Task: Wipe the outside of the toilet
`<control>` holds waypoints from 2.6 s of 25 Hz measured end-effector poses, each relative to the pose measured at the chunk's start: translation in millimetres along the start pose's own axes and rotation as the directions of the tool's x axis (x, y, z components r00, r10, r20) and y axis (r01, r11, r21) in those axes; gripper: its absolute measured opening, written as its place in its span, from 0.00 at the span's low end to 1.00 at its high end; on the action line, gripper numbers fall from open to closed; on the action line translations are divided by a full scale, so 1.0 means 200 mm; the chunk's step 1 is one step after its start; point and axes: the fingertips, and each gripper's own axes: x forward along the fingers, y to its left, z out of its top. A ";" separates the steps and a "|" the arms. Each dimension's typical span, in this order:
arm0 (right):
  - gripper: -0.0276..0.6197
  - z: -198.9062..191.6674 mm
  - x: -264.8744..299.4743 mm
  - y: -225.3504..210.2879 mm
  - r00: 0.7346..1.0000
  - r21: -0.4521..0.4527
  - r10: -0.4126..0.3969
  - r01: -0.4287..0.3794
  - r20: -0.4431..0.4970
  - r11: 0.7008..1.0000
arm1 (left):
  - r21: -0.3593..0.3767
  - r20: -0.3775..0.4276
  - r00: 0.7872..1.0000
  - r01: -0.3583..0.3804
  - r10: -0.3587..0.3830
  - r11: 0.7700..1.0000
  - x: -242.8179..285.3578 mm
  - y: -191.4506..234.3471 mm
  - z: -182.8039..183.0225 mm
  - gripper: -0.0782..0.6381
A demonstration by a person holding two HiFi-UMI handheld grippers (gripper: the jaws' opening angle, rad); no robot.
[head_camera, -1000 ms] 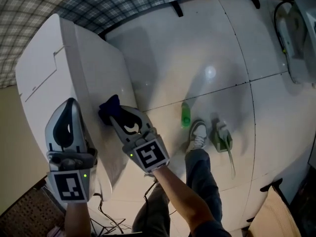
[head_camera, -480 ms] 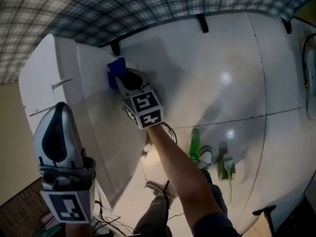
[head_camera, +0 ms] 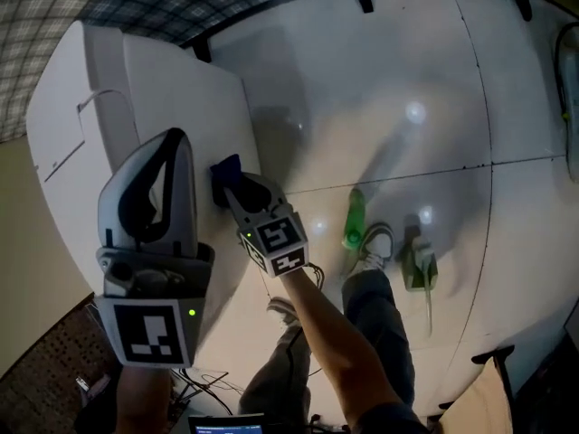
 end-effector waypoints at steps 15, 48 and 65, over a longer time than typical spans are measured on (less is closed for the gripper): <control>0.20 -0.41 -0.45 0.20 0.987 0.098 -0.136 0.128 0.086 0.987 | -0.114 0.084 0.993 0.087 -0.078 0.990 -0.23 -0.27 0.03 0.13; 0.20 -0.71 -0.22 -0.23 0.969 0.188 -0.223 0.240 -0.105 0.952 | -0.073 -0.059 0.995 0.074 -0.079 0.995 -0.11 -0.34 -0.18 0.12; 0.20 -0.28 -0.99 0.62 0.896 0.054 -0.360 0.359 0.261 0.932 | -0.122 0.209 0.963 0.200 -0.172 0.972 -1.21 -0.44 0.30 0.12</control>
